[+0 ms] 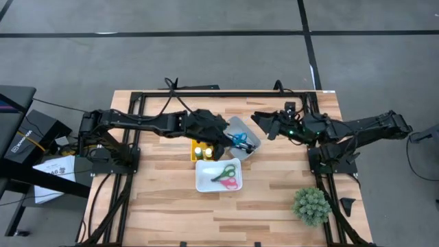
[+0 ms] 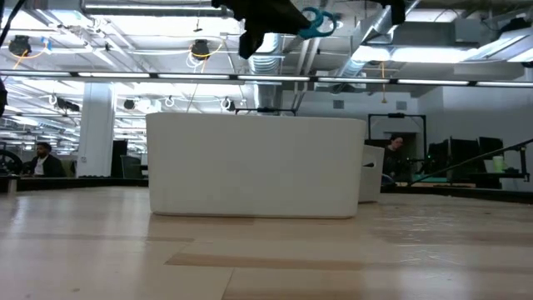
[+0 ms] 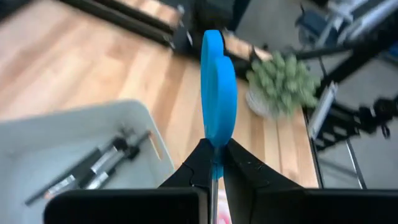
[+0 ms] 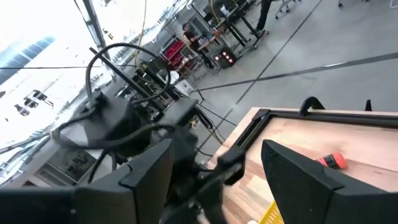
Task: Pick & Place Paint Supplies
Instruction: Put the blue scissors into the white bin
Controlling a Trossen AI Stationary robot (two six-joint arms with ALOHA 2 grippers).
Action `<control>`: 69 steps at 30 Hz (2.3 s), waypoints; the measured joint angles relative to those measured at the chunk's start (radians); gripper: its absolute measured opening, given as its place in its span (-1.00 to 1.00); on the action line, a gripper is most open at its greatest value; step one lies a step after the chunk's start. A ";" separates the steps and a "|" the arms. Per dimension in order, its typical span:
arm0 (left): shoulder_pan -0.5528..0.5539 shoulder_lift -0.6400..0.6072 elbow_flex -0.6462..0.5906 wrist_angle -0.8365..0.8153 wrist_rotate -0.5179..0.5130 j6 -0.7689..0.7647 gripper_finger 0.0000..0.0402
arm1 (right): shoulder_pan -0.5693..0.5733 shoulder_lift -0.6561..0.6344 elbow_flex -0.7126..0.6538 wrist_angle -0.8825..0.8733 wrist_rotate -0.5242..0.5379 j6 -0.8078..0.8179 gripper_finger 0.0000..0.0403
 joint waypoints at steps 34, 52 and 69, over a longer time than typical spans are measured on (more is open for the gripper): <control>-0.226 0.074 -0.145 -0.138 -0.135 -0.062 -0.95 | 0.019 -0.047 0.000 0.039 0.010 -0.024 0.19; -0.287 0.254 -0.044 -0.221 -0.366 -0.089 -0.95 | 0.019 -0.047 0.000 0.026 0.027 -0.015 0.19; -0.284 0.284 -0.022 -0.307 -0.446 -0.120 -0.95 | 0.016 -0.047 0.000 0.017 0.030 -0.014 0.19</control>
